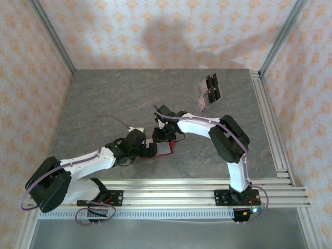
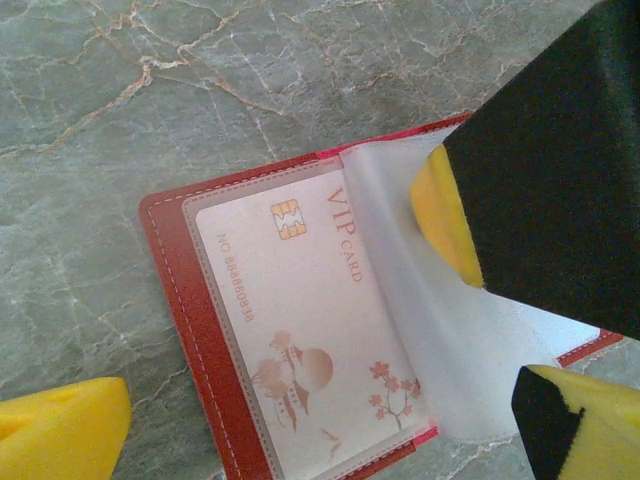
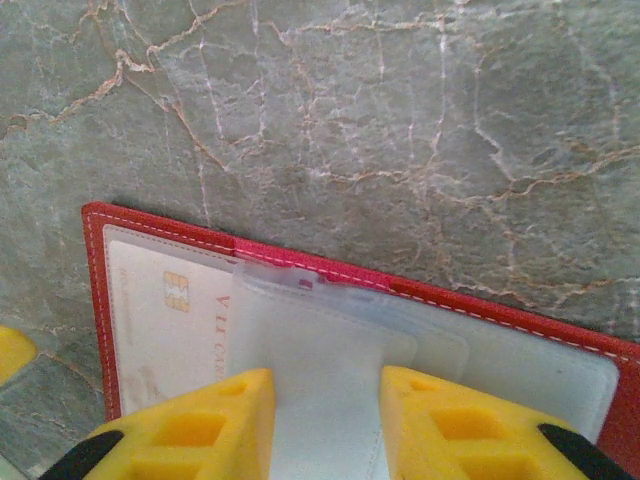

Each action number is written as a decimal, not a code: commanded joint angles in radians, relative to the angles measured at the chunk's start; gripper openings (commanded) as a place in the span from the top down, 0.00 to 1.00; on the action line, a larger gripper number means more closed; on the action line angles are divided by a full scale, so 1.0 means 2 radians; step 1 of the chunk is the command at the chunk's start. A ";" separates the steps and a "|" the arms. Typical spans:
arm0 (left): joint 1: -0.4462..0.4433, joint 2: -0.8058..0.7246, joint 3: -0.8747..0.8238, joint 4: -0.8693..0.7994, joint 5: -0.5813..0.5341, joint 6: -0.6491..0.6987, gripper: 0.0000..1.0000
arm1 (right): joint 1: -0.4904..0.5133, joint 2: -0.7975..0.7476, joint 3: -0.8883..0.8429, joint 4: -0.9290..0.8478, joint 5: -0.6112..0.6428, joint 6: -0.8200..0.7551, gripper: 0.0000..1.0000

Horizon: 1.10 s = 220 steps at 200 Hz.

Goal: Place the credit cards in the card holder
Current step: Flip over the card slot in the card holder.

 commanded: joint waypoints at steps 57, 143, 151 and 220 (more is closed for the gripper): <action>-0.005 0.030 0.005 0.021 -0.008 0.000 0.01 | 0.003 -0.009 -0.010 0.001 -0.003 0.008 0.67; -0.006 0.048 0.005 0.022 -0.012 0.000 0.01 | 0.003 -0.012 -0.007 0.002 -0.005 0.012 0.66; -0.005 0.048 0.004 0.022 -0.012 0.001 0.01 | 0.003 -0.013 -0.007 0.002 -0.005 0.012 0.66; -0.006 0.046 0.008 0.033 -0.008 0.000 0.01 | 0.002 -0.013 -0.007 0.009 -0.013 0.020 0.64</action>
